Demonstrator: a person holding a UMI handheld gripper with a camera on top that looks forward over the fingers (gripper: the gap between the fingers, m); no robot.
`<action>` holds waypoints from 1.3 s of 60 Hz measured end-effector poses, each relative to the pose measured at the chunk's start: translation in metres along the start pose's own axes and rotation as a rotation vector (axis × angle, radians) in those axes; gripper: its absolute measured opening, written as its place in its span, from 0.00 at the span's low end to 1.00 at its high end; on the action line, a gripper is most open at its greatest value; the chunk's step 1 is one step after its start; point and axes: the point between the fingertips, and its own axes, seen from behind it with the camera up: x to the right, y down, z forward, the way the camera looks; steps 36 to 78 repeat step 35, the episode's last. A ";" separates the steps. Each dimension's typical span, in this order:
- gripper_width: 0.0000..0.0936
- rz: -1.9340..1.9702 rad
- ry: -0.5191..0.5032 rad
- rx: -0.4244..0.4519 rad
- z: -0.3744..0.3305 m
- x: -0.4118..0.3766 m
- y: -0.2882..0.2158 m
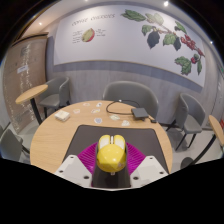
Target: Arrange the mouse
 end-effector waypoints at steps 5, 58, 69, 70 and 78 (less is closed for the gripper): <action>0.41 0.066 -0.008 -0.075 0.018 0.006 0.038; 0.91 0.002 -0.152 0.040 -0.092 0.045 0.022; 0.91 0.002 -0.152 0.040 -0.092 0.045 0.022; 0.91 0.002 -0.152 0.040 -0.092 0.045 0.022; 0.91 0.002 -0.152 0.040 -0.092 0.045 0.022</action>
